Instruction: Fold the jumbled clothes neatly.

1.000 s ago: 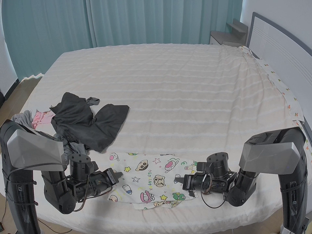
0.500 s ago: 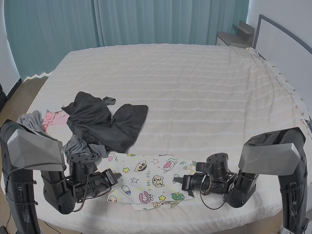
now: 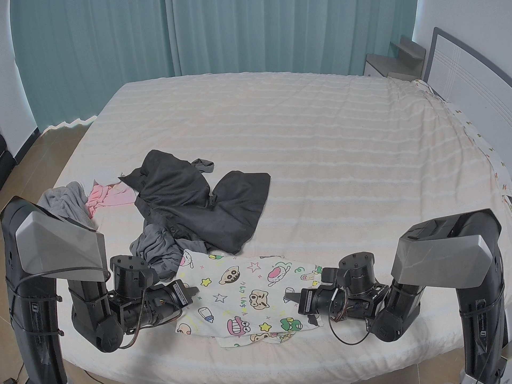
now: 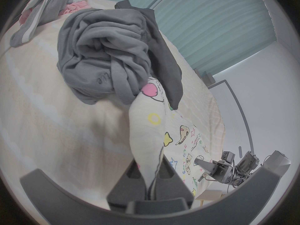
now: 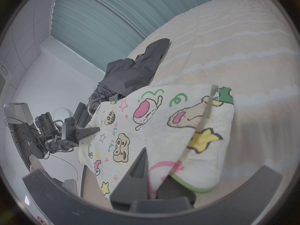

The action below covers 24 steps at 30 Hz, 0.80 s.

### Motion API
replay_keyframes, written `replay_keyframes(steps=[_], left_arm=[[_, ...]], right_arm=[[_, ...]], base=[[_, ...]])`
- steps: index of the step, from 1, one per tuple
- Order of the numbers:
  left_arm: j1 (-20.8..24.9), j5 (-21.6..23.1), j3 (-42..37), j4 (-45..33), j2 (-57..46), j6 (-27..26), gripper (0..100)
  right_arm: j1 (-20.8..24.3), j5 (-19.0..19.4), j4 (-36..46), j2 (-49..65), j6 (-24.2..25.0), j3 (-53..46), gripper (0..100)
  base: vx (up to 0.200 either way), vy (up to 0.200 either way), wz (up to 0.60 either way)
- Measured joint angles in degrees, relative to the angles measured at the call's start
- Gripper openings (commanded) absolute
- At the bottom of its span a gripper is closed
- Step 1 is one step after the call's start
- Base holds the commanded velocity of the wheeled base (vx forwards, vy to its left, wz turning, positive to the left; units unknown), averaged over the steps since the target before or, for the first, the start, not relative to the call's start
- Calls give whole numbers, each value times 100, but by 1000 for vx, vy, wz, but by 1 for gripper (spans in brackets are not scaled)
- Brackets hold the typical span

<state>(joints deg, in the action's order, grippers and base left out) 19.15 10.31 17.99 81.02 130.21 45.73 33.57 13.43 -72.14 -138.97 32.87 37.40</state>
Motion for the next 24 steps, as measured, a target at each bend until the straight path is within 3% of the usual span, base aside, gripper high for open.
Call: replay_keyframes(steps=[7, 8, 10, 11, 24], left_arm=[[16, -5, -5, 2, 89, -5, 0], [16, -5, -5, 2, 102, -5, 100], [22, -6, -5, 0, 133, -5, 100], [20, -9, -6, 0, 149, -7, 100], [-13, -85, -276, 205, 111, -40, 100]], right_arm=[[-4, -6, 5, 0, 0, -6, 0], [-4, -6, 5, 0, 0, -6, 0], [-1, -9, 16, 0, 0, -6, 0], [-4, -13, 20, 0, 0, -11, 100], [-107, -101, 54, 218, -7, -207, 100]], base=[[0, 0, 0], [0, 0, 0], [0, 0, 0], [0, 0, 0], [0, 0, 0]])
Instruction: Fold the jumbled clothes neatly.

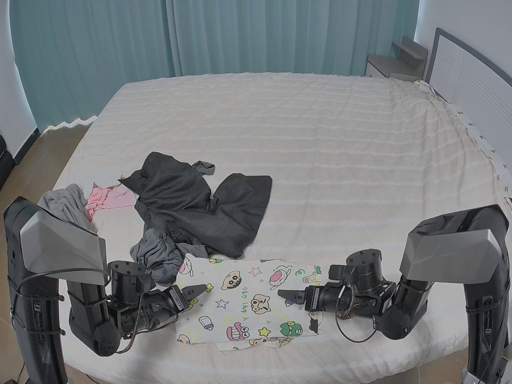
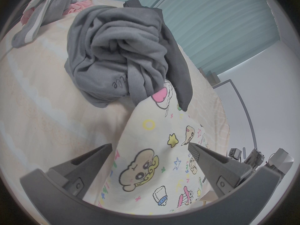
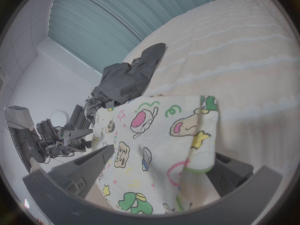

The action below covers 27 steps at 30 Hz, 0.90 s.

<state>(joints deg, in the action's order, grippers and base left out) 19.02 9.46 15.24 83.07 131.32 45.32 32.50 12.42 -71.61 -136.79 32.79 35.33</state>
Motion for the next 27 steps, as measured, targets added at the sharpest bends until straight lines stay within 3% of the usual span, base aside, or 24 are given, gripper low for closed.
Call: replay_keyframes(steps=[5, 14, 21, 27], left_arm=[[-44, 1, -207, 217, -286, -6, 100], [22, 68, -485, 358, -1048, 218, 100], [228, 215, -577, 378, -1125, 354, 100], [410, 180, -568, 441, -516, 183, 100]], right_arm=[[-227, -33, -35, 258, -4, -57, 100], [-351, -701, -884, 586, -107, -22, 100], [-168, -633, -10, 667, 32, 330, 100], [88, -630, 190, 148, 137, 858, 100]], base=[[0, 0, 0], [0, 0, 0], [0, 0, 0], [0, 0, 0]])
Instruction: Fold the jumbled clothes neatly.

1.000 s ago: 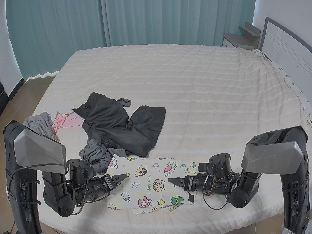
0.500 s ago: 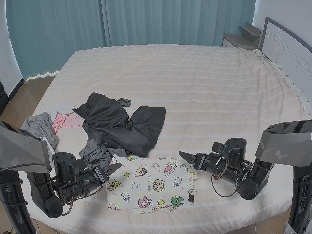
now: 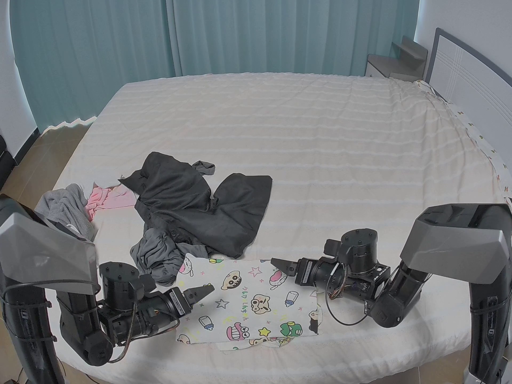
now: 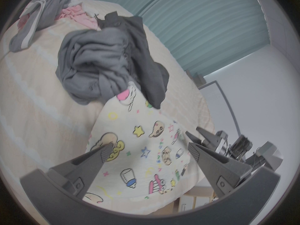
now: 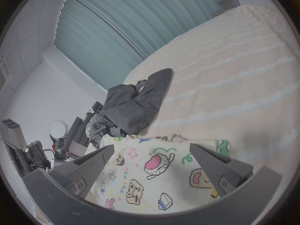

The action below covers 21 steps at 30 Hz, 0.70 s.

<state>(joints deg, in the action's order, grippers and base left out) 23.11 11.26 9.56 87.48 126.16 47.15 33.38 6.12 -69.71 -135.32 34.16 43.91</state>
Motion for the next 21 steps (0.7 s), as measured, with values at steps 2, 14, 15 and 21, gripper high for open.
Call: replay_keyframes(steps=[2, 14, 15, 21], left_arm=[[30, -7, -16, -2, 99, -40, 100], [232, -27, -171, 73, 610, -119, 100], [233, -27, -193, 101, 603, -115, 100], [243, -7, -312, 143, 388, -82, 100]], right_arm=[[2, 1, 104, -73, 9, 77, 100], [-317, -407, 401, -416, 88, 479, 100], [-334, -421, 347, -369, 106, 438, 100], [-205, -410, 221, 102, 143, 46, 100]], base=[[0, 0, 0], [0, 0, 0], [0, 0, 0], [0, 0, 0]])
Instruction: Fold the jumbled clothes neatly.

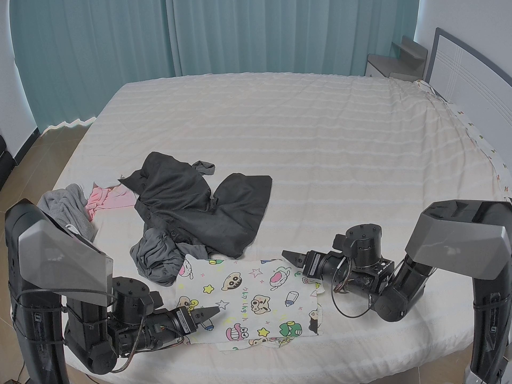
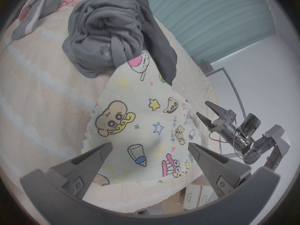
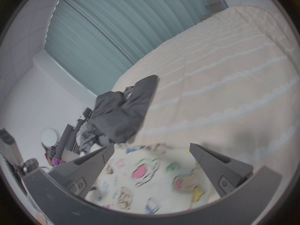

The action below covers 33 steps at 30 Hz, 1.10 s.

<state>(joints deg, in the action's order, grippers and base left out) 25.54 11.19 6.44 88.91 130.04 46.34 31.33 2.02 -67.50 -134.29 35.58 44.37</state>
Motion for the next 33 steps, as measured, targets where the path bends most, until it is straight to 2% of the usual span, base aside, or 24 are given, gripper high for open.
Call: replay_keyframes(steps=[8, 12, 19, 24, 28, 33], left_arm=[[-21, 5, -101, 5, -443, 63, 100], [-46, -4, -107, 5, -569, 74, 100], [-66, -50, -63, 5, -761, 60, 100], [-68, -149, -10, 5, -995, 16, 100], [-68, -397, -11, -15, -1349, -169, 100], [-73, -1070, -176, -85, -2003, -474, 100]], right_arm=[[686, 73, -29, 341, 10, -701, 100], [846, 123, 20, 246, 5, -1062, 100], [909, 112, -82, 276, 18, -1687, 100], [896, -9, -139, 841, 21, -2158, 100], [885, -182, -145, 1665, 16, -2597, 100], [883, -621, -128, 2834, -17, -3159, 100]], base=[[0, 0, 0], [0, 0, 0], [0, 0, 0], [0, 0, 0], [0, 0, 0], [0, 0, 0]])
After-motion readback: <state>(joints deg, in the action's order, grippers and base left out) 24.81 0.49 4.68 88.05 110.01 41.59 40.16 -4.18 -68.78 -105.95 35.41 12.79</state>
